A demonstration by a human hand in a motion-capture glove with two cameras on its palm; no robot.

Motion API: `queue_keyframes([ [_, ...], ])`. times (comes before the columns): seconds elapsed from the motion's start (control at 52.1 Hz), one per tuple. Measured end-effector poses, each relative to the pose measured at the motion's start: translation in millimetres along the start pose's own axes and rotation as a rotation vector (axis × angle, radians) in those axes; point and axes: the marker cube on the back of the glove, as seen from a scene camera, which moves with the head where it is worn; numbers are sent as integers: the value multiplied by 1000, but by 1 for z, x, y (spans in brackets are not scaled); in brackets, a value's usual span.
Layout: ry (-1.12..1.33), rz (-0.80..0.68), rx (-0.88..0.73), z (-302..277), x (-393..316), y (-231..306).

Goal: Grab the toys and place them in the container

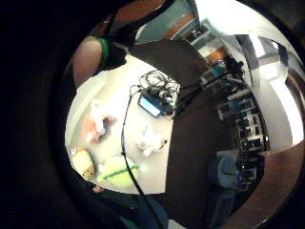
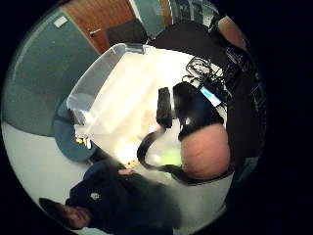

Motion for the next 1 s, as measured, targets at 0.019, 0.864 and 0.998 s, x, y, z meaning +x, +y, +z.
queue_keyframes([
  [0.019, -1, -1, -2, 0, -1, 0],
  [0.864, -285, -210, -397, 96, -51, -38],
  [0.998, -266, -258, -453, 132, -64, -38],
])
